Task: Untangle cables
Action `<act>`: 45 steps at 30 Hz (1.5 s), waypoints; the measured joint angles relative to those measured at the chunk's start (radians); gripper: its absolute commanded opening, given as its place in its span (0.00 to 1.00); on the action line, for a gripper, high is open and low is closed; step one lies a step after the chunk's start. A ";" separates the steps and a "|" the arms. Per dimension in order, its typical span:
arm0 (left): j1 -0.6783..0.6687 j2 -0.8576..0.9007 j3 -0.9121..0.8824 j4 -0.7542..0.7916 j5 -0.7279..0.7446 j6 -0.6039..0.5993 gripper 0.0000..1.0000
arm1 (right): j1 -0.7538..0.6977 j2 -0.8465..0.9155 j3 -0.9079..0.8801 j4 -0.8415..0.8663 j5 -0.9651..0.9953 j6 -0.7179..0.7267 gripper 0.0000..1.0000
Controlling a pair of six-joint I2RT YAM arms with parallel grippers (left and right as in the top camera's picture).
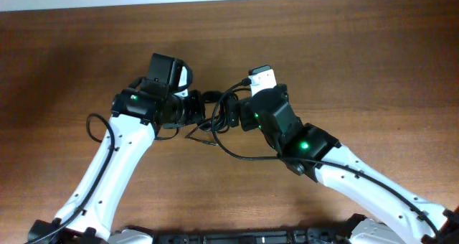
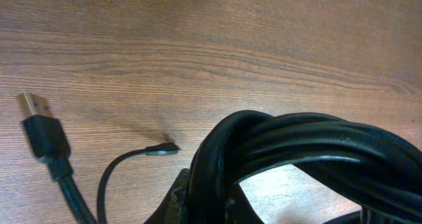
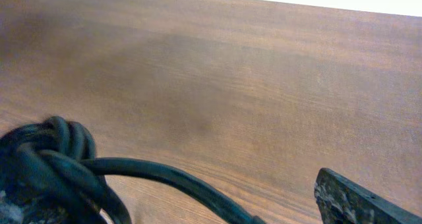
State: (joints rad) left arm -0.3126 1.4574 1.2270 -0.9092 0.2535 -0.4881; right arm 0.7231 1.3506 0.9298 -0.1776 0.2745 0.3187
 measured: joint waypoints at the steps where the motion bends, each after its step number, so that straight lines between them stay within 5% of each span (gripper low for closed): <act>1: -0.005 0.003 0.000 0.001 0.004 0.018 0.00 | -0.027 0.021 0.005 -0.044 -0.002 0.003 0.99; 9: -0.050 0.010 -0.002 0.131 0.196 0.172 0.00 | -0.388 0.069 0.022 -0.295 -0.192 0.027 0.99; 17: -0.027 0.010 -0.002 0.193 0.281 0.174 0.00 | -0.432 0.079 0.018 -0.214 -0.451 0.048 0.99; 25: 0.061 0.009 -0.004 0.277 0.296 -0.080 0.00 | -0.372 0.113 0.026 -0.432 -0.264 0.071 0.99; 35: 0.066 0.009 -0.004 0.097 0.223 -0.191 0.00 | -0.358 0.116 0.027 -0.460 -0.153 0.195 0.99; 40: 0.064 0.009 -0.004 0.082 0.145 -0.243 0.00 | -0.361 0.124 0.026 -0.418 -0.255 0.226 0.99; 45: 0.059 0.009 -0.004 0.078 0.086 -0.391 0.00 | -0.289 0.126 0.016 -0.246 -0.563 0.238 0.99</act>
State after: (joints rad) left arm -0.2535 1.4662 1.2228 -0.8310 0.3393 -0.8791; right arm 0.4339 1.4769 0.9463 -0.4232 -0.2886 0.5571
